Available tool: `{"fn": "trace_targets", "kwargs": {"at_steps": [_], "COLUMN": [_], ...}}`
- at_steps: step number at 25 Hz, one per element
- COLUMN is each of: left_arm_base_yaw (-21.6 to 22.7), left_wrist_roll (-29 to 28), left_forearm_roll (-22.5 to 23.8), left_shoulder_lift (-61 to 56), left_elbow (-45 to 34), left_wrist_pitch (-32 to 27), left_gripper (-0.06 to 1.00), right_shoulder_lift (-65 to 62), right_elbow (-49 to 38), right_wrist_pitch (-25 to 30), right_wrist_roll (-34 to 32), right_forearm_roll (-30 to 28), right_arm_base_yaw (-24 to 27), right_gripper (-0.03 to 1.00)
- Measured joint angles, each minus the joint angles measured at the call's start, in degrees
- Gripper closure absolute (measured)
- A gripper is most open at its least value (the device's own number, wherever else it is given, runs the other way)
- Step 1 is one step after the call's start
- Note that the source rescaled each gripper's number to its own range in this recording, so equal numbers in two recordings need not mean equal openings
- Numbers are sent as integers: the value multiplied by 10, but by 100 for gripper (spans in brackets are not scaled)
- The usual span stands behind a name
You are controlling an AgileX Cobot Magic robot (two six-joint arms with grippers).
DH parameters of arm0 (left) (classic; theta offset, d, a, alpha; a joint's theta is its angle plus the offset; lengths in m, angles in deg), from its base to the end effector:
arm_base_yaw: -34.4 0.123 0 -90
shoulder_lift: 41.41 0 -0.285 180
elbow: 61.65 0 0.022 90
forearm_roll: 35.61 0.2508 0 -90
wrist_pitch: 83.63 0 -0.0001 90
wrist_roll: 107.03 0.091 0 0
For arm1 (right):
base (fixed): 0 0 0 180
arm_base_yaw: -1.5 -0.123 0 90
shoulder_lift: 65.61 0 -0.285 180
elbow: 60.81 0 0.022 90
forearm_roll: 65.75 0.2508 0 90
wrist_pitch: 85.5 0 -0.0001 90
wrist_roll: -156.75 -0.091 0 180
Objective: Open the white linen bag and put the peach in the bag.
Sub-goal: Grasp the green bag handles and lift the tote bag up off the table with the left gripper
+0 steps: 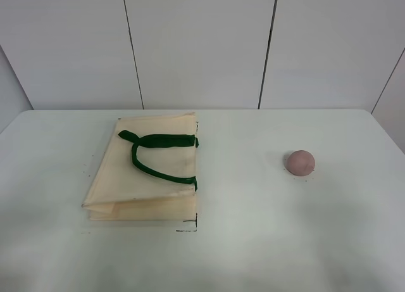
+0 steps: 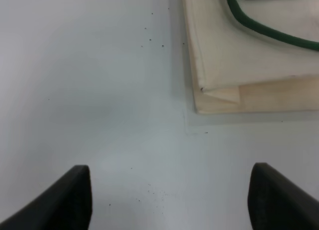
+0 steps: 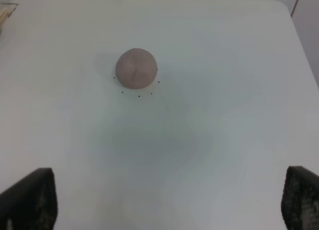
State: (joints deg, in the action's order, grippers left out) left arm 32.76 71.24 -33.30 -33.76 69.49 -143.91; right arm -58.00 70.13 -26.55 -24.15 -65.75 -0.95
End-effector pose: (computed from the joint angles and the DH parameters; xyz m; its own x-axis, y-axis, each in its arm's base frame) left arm -0.0042 0.0033 0.2766 -0.4502 0.0027 -0.8929 -0.0072 1.0000 0.0067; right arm -0.0030 -0.0001 0.2775 -0.4326 -0.0028 -0.9016 -0.0360 0.9993 0.0142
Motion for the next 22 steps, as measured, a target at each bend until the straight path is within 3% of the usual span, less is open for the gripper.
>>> {"fn": "trace_targets", "kwargs": {"at_steps": [12, 22], "left_arm_base_yaw": [0, 0], "left_wrist_roll": [2, 2], "left_forearm_roll": [0, -23], "left_shoulder_lift": [29, 416], "left_elbow": [35, 219], "left_wrist_pitch": [-2, -2], "left_gripper": [6, 6], "right_shoulder_lift": [0, 0], "right_elbow": [0, 0], "right_wrist_pitch": [0, 0], "right_wrist_roll": [0, 0], "right_forearm_roll": [0, 0], "right_arm_base_yaw": [0, 0], "right_gripper": [-3, -3]}}
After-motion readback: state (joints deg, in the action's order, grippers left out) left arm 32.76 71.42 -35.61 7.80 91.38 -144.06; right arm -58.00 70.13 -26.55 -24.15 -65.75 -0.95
